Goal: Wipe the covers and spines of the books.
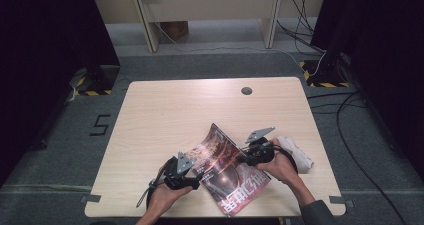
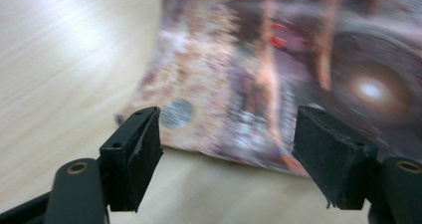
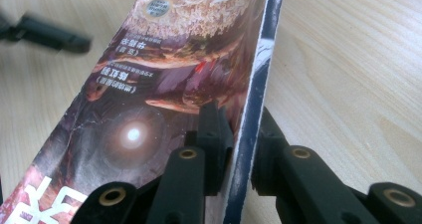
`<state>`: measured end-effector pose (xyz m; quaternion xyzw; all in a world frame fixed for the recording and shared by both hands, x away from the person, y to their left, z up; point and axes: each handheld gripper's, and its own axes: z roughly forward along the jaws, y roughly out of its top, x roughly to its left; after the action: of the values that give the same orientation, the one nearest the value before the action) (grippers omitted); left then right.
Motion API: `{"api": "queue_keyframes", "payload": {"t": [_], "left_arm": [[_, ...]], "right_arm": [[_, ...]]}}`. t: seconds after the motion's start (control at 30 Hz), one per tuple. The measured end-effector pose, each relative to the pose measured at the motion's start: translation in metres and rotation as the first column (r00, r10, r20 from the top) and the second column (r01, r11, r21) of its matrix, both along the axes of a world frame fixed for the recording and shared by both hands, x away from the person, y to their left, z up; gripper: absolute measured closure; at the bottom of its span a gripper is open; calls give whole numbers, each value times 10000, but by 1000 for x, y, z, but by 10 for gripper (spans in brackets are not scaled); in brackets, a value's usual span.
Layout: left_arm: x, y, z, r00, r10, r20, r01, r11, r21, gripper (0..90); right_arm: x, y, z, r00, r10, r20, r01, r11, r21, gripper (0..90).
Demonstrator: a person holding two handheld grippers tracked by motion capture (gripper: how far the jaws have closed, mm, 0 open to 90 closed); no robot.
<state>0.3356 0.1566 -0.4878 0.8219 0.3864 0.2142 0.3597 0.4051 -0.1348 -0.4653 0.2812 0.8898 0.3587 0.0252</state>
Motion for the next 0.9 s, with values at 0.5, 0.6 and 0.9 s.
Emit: {"api": "queue_keyframes", "payload": {"t": [0.5, 0.6, 0.9], "left_arm": [[40, 1, 0, 9988, -465, 164, 477, 9951, -870, 194], [43, 2, -1, 9979, -611, 227, 628, 9944, -849, 188], [50, 4, -4, 9939, -1061, 289, 1094, 9812, -1590, 186]], "right_arm": [[2, -1, 6, 9925, 1201, 208, -1205, 9925, 201, 799], [0, -1, 6, 9892, 1447, 232, -1455, 9887, 359, 802], [-2, 2, 10, 9801, 1963, 300, -1974, 9795, 394, 806]]}}
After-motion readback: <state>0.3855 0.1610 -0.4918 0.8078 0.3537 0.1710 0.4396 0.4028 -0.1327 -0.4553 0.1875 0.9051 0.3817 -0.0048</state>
